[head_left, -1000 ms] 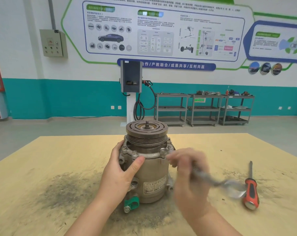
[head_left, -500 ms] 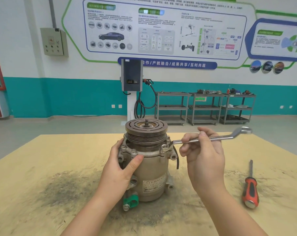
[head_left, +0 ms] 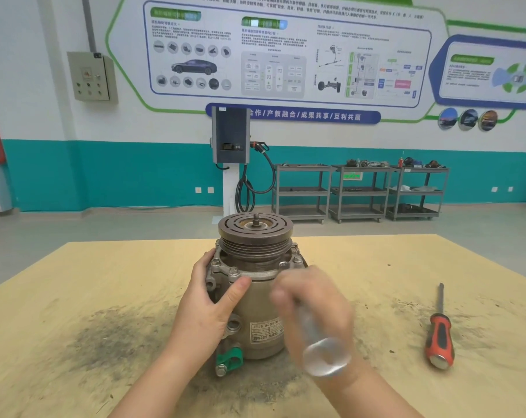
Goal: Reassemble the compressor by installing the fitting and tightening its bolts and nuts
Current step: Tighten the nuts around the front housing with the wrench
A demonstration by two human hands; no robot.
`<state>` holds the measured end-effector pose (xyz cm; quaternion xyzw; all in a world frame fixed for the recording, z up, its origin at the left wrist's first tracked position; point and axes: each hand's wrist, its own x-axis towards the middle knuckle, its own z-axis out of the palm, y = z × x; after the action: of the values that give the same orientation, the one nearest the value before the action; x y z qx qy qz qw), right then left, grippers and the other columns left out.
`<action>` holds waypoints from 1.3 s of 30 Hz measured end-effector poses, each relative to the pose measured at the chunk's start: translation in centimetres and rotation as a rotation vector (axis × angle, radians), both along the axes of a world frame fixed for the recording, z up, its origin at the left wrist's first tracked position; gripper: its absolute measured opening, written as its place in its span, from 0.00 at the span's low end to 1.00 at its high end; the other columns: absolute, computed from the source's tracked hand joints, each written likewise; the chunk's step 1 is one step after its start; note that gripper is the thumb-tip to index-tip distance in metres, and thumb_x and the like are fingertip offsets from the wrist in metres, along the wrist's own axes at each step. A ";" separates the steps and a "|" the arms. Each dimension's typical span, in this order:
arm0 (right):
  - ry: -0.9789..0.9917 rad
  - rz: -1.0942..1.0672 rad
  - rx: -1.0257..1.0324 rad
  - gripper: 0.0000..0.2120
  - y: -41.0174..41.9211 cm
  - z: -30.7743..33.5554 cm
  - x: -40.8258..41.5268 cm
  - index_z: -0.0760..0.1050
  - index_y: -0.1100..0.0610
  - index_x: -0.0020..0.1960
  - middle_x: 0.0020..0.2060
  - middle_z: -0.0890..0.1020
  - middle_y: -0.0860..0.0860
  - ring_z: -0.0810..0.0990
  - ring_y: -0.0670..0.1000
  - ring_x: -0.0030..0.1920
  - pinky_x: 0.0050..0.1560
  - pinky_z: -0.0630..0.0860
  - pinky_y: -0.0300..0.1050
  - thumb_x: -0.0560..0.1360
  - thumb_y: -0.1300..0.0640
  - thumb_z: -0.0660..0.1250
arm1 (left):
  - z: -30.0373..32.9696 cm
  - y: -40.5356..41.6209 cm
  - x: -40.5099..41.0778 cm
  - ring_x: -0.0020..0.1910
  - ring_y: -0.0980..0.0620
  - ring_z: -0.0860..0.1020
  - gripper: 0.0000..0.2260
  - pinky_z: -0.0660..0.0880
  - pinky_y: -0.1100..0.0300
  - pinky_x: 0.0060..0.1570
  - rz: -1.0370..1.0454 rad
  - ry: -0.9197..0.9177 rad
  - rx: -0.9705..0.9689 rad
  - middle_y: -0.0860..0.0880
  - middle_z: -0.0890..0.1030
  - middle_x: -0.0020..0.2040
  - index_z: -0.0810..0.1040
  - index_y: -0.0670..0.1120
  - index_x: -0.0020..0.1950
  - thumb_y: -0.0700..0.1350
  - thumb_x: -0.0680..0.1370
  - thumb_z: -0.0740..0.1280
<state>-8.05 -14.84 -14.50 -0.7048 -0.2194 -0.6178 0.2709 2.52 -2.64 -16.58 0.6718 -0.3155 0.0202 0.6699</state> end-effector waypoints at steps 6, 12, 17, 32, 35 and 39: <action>0.051 0.004 0.133 0.14 0.0 1.6 -0.9 0.76 0.52 0.48 0.41 0.81 0.48 0.79 0.49 0.40 0.42 0.76 0.43 0.83 0.48 0.56 | -0.2 0.0 0.2 0.58 0.64 0.78 0.40 0.74 0.59 0.59 0.005 0.007 -0.004 0.63 0.79 0.59 0.64 0.68 0.68 0.76 0.59 0.69; 0.154 0.475 1.017 0.09 -1.3 3.6 -1.5 0.67 0.57 0.47 0.30 0.80 0.53 0.74 0.50 0.26 0.28 0.73 0.40 0.84 0.62 0.51 | 0.0 0.0 0.0 0.58 0.69 0.76 0.33 0.72 0.68 0.54 0.024 0.016 0.012 0.68 0.78 0.59 0.63 0.78 0.59 0.79 0.57 0.67; 0.280 0.706 1.227 0.10 -2.7 3.9 -0.8 0.67 0.59 0.46 0.29 0.79 0.55 0.73 0.51 0.25 0.26 0.71 0.41 0.83 0.64 0.50 | 0.0 0.0 0.0 0.59 0.68 0.76 0.33 0.73 0.64 0.57 0.018 0.009 0.007 0.68 0.78 0.59 0.63 0.77 0.60 0.78 0.58 0.68; 0.407 0.275 1.206 0.08 -3.4 1.7 0.2 0.70 0.58 0.47 0.23 0.70 0.49 0.66 0.47 0.23 0.26 0.65 0.42 0.83 0.60 0.54 | 1.3 -0.5 -3.8 0.78 0.52 0.52 0.18 0.54 0.48 0.72 0.297 -0.801 0.182 0.57 0.49 0.79 0.72 0.63 0.67 0.59 0.77 0.62; 0.486 0.111 1.074 0.09 -2.2 0.4 0.8 0.72 0.57 0.47 0.22 0.69 0.46 0.67 0.46 0.23 0.28 0.66 0.44 0.83 0.57 0.56 | 1.4 -1.3 -4.8 0.79 0.47 0.46 0.21 0.46 0.42 0.71 0.351 -0.841 0.357 0.60 0.38 0.79 0.73 0.60 0.69 0.63 0.78 0.56; 0.404 0.231 1.241 0.09 -3.0 2.3 0.3 0.72 0.58 0.50 0.22 0.73 0.48 0.69 0.46 0.22 0.24 0.67 0.42 0.83 0.54 0.57 | 1.4 -1.1 -4.8 0.79 0.57 0.45 0.22 0.44 0.54 0.73 0.329 -0.710 0.306 0.63 0.38 0.77 0.73 0.57 0.69 0.61 0.77 0.57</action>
<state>-7.72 -17.82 -12.24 -0.4919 0.1583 -0.4521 0.7270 -2.25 -3.75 -15.13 0.7564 -0.4145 0.3100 0.4000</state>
